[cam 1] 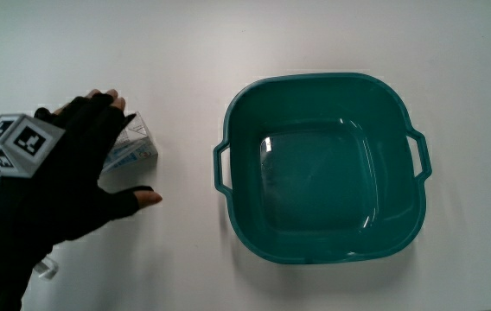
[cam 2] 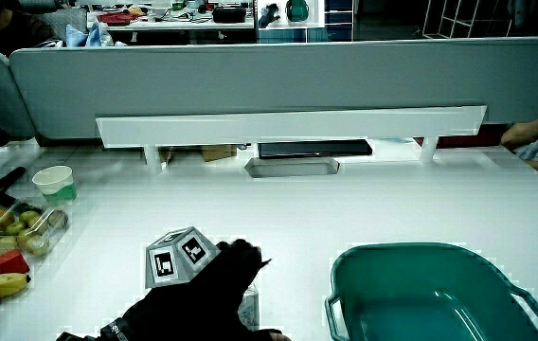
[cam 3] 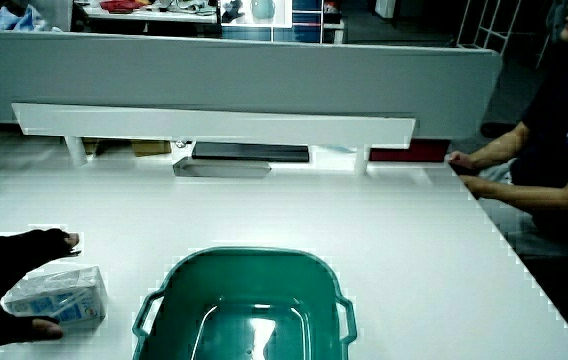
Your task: Pick milk from desk
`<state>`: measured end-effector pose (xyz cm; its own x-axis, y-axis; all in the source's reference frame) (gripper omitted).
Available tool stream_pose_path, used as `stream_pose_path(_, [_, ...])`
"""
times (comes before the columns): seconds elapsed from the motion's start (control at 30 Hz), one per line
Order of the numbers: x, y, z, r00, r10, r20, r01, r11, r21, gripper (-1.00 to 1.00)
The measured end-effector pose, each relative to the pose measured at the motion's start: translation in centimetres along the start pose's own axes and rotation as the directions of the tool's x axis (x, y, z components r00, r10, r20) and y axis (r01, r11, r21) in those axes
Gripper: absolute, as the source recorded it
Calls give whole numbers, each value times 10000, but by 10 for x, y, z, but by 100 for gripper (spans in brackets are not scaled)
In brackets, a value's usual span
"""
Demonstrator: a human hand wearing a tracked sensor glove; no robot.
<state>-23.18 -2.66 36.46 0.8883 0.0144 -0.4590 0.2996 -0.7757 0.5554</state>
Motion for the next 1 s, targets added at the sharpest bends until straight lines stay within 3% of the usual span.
stream_pose_path(0.03, [6, 0, 4, 10000, 18, 85, -17, 10000, -73, 0])
stream_pose_path(0.4, [-23, 23, 6, 9934, 1137, 136, -1128, 9921, -551, 0])
stream_pose_path(0.7, [-44, 39, 4, 9814, 1859, 472, -1809, 9790, -934, 0])
stream_pose_path(1.0, [-55, 50, -1, 9731, 2230, 585, -2125, 9659, -1479, 0])
